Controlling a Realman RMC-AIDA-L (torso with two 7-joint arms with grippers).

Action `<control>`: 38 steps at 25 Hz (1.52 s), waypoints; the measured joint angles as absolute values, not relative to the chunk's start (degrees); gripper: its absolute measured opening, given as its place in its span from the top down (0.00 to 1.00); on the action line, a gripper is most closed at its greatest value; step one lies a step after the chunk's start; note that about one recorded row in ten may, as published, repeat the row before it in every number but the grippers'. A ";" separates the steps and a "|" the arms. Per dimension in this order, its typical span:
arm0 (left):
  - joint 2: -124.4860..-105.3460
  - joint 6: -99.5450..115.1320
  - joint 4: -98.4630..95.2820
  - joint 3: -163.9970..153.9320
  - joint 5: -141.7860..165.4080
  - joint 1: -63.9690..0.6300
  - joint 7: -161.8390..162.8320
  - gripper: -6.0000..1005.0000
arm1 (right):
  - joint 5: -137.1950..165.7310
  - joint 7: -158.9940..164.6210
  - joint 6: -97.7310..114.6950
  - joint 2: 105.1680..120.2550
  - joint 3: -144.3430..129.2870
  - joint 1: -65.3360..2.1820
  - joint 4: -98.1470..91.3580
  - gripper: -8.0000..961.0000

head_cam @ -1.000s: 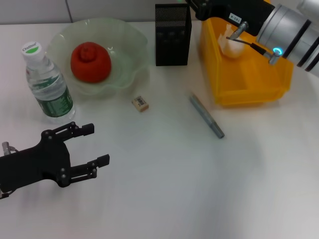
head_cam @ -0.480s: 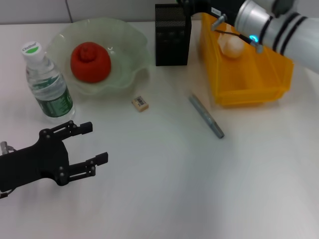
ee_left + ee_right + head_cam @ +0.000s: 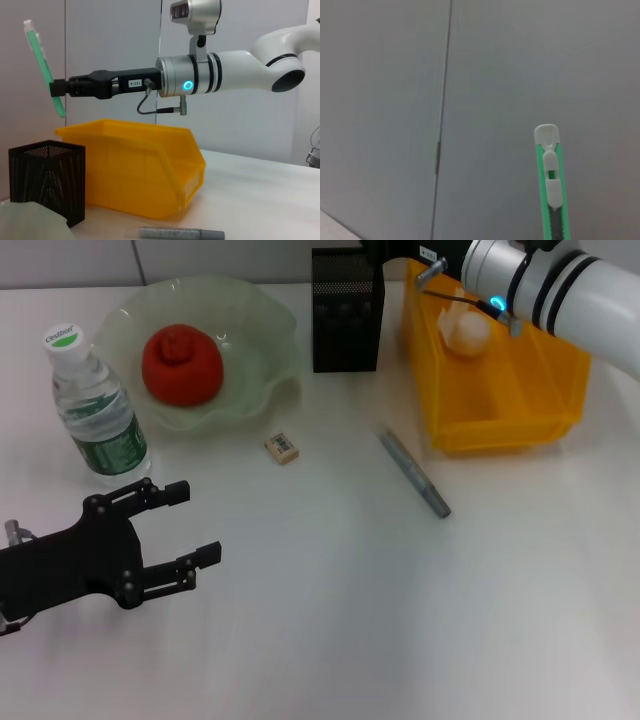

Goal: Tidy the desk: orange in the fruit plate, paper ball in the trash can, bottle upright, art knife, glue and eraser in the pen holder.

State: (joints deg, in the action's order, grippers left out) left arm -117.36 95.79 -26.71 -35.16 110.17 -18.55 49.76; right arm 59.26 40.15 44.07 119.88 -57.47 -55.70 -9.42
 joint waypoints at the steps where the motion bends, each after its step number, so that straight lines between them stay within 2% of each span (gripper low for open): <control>1: -117.42 95.81 -26.72 -35.15 110.10 -18.59 49.67 0.20 | 58.69 40.03 43.73 119.88 -57.65 -55.74 -9.36 0.82; 23: -117.95 96.42 -26.86 -35.15 109.59 -18.81 49.04 0.20 | 57.99 39.72 43.24 119.88 -57.72 -55.74 -9.49 0.77; 28: -117.95 96.55 -27.05 -35.15 109.60 -18.81 49.12 0.20 | 57.99 39.73 43.79 119.88 -57.85 -55.40 -9.39 0.52; 33: -117.89 96.64 -27.10 -35.15 109.60 -18.84 49.31 0.20 | 57.99 40.20 46.08 119.88 -57.57 -54.62 -9.43 0.33; 36: -117.88 96.64 -26.99 -35.16 109.60 -18.98 49.48 0.20 | 57.59 40.58 48.28 119.88 -57.36 -53.64 -9.57 0.16; 38: -117.86 96.63 -26.80 -35.21 109.68 -19.07 49.59 0.20 | 57.32 41.52 48.87 119.88 -57.32 -53.33 -9.80 0.16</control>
State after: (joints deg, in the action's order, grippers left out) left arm -117.86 96.63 -26.80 -35.21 109.68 -19.07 49.59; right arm 57.32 41.52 48.87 119.88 -57.32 -53.33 -9.80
